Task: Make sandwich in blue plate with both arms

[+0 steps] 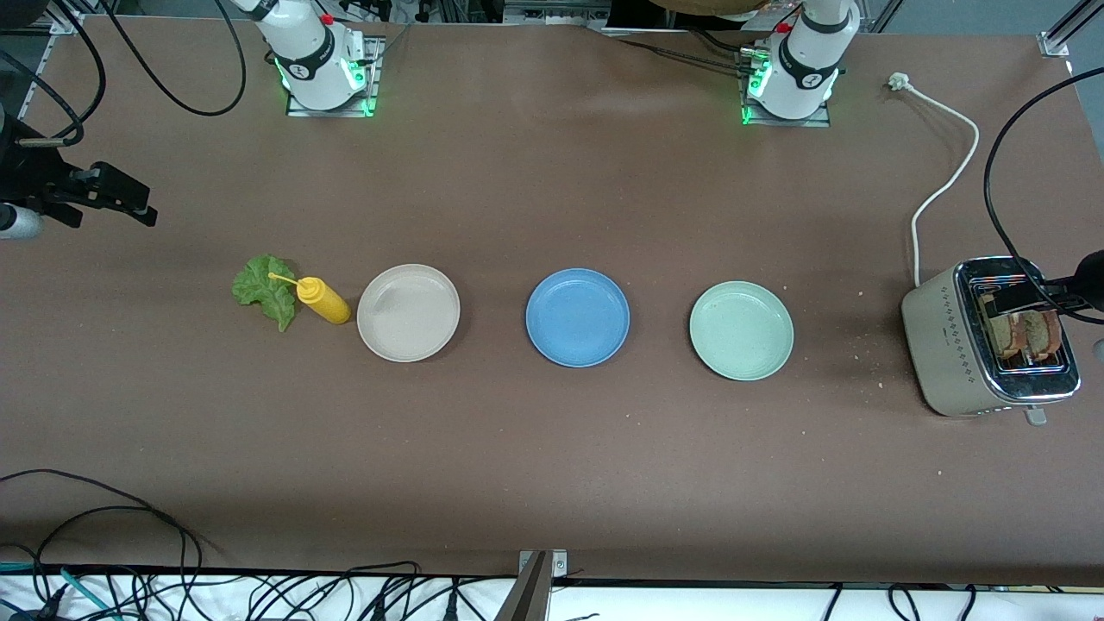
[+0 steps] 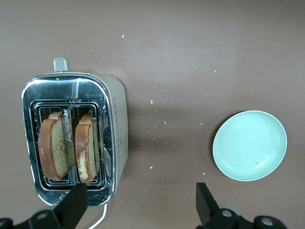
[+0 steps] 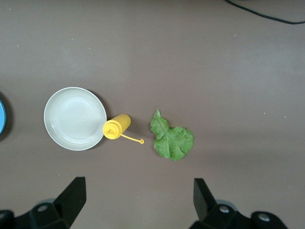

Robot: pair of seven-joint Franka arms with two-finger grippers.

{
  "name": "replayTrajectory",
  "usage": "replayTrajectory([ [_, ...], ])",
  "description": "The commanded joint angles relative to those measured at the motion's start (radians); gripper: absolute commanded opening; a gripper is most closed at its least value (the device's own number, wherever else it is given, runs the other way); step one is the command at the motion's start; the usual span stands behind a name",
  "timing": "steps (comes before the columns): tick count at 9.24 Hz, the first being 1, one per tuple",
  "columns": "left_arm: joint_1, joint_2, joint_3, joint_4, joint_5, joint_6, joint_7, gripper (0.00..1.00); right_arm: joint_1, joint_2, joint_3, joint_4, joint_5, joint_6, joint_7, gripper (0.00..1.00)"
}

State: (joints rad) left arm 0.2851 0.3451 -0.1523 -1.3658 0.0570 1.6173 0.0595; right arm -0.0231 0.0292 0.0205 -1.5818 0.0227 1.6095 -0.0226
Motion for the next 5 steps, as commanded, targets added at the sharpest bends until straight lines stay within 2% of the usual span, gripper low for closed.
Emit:
replayTrajectory([
  [1,0.012,-0.034,-0.007,-0.039,-0.019,0.001,-0.003,1.00,0.002,0.000,0.003,0.019,-0.012,-0.020,0.003,1.00],
  [5,0.012,-0.032,-0.007,-0.045,-0.019,0.003,-0.003,1.00,0.002,0.000,0.002,0.019,-0.010,-0.020,0.003,1.00],
])
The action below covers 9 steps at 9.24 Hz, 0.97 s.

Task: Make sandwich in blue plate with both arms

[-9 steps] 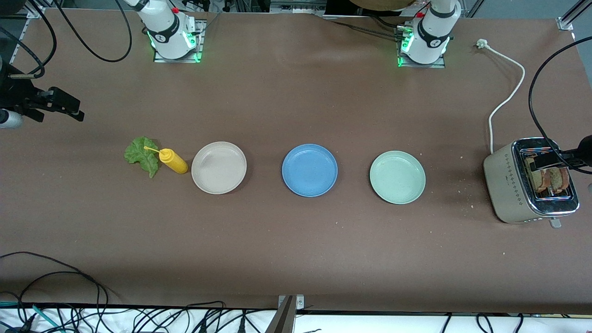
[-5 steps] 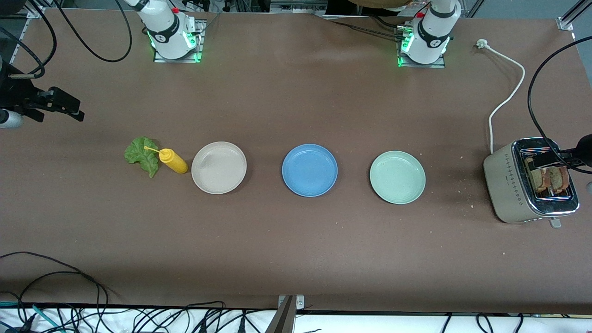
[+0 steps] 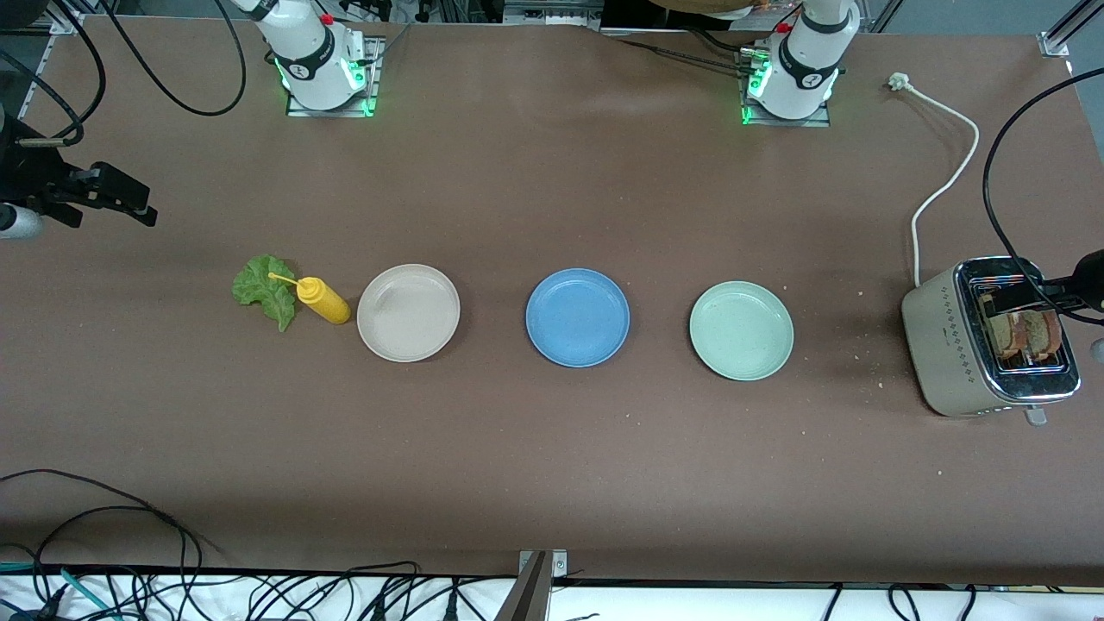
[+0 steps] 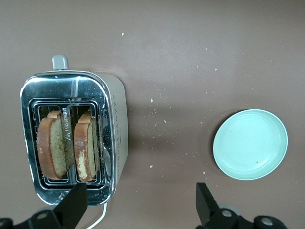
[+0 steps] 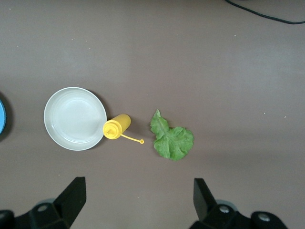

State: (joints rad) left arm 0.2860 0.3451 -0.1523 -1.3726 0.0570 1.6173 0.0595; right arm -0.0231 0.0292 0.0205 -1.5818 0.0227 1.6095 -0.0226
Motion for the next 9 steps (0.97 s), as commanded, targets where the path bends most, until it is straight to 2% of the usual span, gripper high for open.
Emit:
replayTrajectory([
  [1,0.015,-0.034,-0.007,-0.037,-0.019,0.003,-0.003,1.00,0.002,0.000,0.003,0.017,-0.010,-0.020,0.003,1.00],
  [9,0.040,-0.031,0.000,-0.034,-0.002,0.022,0.009,1.00,0.002,0.000,0.001,0.017,-0.009,-0.020,0.003,1.00],
])
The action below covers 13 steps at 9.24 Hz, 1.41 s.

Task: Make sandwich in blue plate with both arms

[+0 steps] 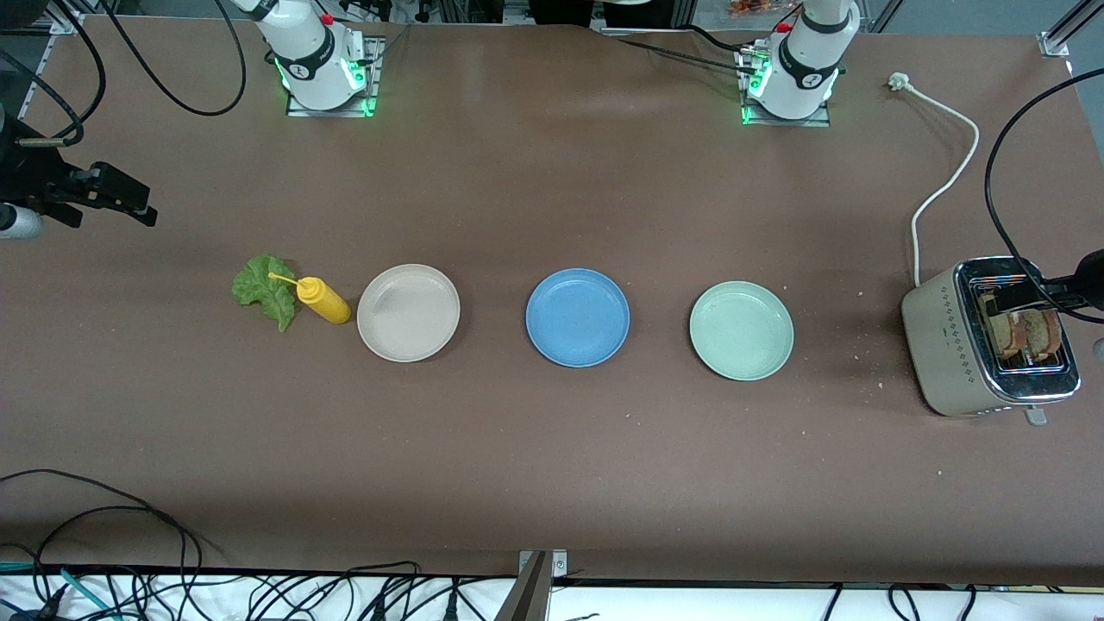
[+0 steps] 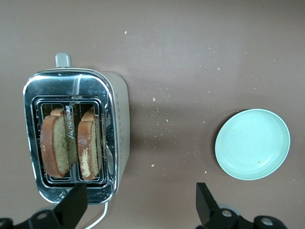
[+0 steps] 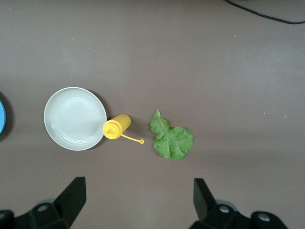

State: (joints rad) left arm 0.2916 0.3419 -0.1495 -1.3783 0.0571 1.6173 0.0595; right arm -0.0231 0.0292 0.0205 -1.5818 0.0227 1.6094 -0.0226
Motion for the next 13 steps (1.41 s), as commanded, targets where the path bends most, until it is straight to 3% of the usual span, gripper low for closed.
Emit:
replayTrajectory([
  [1,0.052,-0.018,-0.001,-0.030,0.013,0.042,0.011,1.00,0.002,0.000,0.001,0.017,-0.007,-0.020,0.003,1.00],
  [2,0.075,-0.003,-0.002,-0.031,0.067,0.071,0.014,1.00,0.002,0.000,0.001,0.017,-0.007,-0.020,0.003,1.00],
  [8,0.106,0.130,-0.002,-0.037,0.072,0.119,0.002,1.00,0.002,0.000,0.001,0.019,-0.009,-0.020,0.003,1.00],
  [12,0.123,0.150,-0.001,-0.084,0.072,0.119,0.000,1.00,0.002,-0.002,0.001,0.017,-0.004,-0.023,0.003,1.00],
  [13,0.123,0.152,-0.001,-0.084,0.072,0.119,0.000,0.86,0.003,-0.002,0.002,0.017,-0.006,-0.022,0.003,1.00],
])
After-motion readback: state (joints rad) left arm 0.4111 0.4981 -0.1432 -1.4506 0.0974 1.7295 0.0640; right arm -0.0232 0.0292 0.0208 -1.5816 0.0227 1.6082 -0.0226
